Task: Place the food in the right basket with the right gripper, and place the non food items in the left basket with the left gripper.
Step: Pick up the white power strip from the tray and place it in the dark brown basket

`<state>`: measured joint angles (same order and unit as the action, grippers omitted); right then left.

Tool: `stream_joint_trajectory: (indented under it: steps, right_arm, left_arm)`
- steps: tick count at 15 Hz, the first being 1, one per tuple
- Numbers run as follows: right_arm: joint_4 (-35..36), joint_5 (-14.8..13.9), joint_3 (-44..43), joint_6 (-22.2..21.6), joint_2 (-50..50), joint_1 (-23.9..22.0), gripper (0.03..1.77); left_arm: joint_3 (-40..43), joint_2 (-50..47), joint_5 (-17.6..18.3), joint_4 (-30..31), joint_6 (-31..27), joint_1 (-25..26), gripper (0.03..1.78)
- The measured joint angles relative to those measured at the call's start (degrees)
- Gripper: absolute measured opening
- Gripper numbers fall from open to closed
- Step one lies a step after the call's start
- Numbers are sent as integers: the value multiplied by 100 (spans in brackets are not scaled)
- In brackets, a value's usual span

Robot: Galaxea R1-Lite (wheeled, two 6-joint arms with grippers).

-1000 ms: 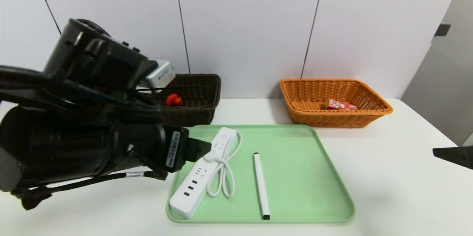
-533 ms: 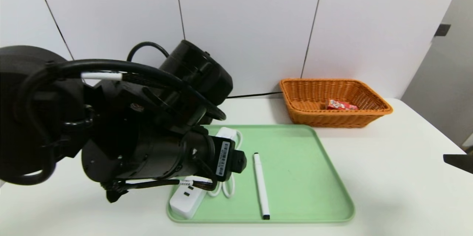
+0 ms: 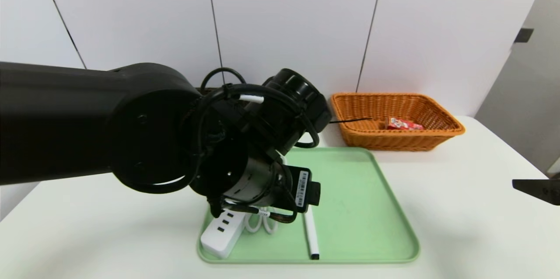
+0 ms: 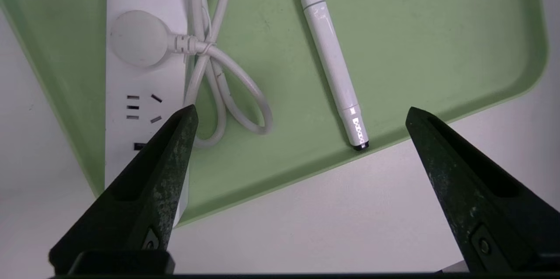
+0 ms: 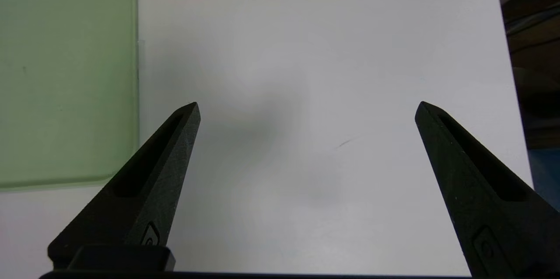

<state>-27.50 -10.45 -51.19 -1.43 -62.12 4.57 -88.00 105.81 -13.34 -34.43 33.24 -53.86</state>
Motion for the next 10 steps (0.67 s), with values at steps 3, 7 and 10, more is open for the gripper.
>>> stream_joint_trajectory:
  steps: [3,7,10]
  right_arm:
    - [149,417,20,-11,-226,-59,169]
    - [171,430,17,-6,-402,-118,169]
    - [260,428,15,0,-474,-221,169]
  left_arm:
    - [-354,262,61,-294,123,-7,169]
    - [-877,555,268,-925,553,-9,169]
    - [-968,723,278,-942,733,-9,169]
